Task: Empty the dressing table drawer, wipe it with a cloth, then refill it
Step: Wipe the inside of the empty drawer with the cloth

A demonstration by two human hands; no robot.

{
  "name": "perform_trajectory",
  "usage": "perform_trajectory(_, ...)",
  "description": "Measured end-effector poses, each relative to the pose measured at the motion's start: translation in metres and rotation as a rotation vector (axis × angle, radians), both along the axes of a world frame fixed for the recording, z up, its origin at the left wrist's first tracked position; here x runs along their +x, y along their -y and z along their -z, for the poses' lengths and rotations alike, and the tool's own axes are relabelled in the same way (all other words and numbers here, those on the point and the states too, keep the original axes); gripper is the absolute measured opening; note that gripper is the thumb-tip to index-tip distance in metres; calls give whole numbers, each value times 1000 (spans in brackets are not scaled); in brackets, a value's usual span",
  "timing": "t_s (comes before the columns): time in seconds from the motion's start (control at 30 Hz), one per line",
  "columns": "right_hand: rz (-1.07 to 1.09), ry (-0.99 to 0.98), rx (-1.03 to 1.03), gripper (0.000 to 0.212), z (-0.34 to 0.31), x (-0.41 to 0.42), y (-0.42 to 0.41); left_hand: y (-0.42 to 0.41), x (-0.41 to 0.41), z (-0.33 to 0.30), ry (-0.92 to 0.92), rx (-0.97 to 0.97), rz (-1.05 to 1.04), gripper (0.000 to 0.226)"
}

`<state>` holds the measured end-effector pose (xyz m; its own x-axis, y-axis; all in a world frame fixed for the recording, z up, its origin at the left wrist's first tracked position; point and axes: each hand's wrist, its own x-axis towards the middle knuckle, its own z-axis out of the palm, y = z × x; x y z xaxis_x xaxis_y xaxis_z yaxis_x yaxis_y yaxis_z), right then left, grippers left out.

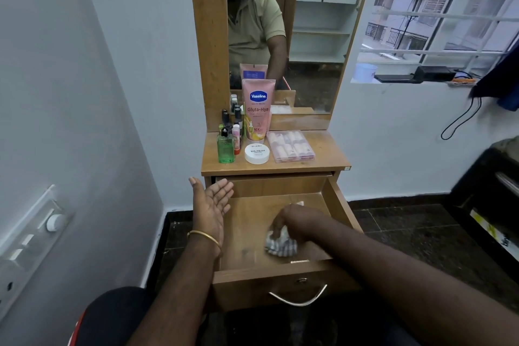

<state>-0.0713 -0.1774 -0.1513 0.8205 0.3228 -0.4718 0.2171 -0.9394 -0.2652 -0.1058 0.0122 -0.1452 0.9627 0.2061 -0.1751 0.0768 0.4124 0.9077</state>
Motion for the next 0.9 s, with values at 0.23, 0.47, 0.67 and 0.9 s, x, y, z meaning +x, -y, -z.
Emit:
perform_trajectory(0.23, 194, 129, -123, 39, 6, -1, 56, 0, -1, -1, -3, 12, -1, 91)
perform_trajectory(0.47, 302, 211, -111, 32, 15, -25, -3, 2, -1, -2, -4, 25, -7, 90)
perform_trajectory(0.67, 34, 165, -39, 37, 11, -31, -69, 2, 2, -2, -3, 34, -3, 90)
perform_trajectory(0.9, -60, -56, 49, 24, -1, -22, -43, 2, 2, 0, -6, 47, -1, 89)
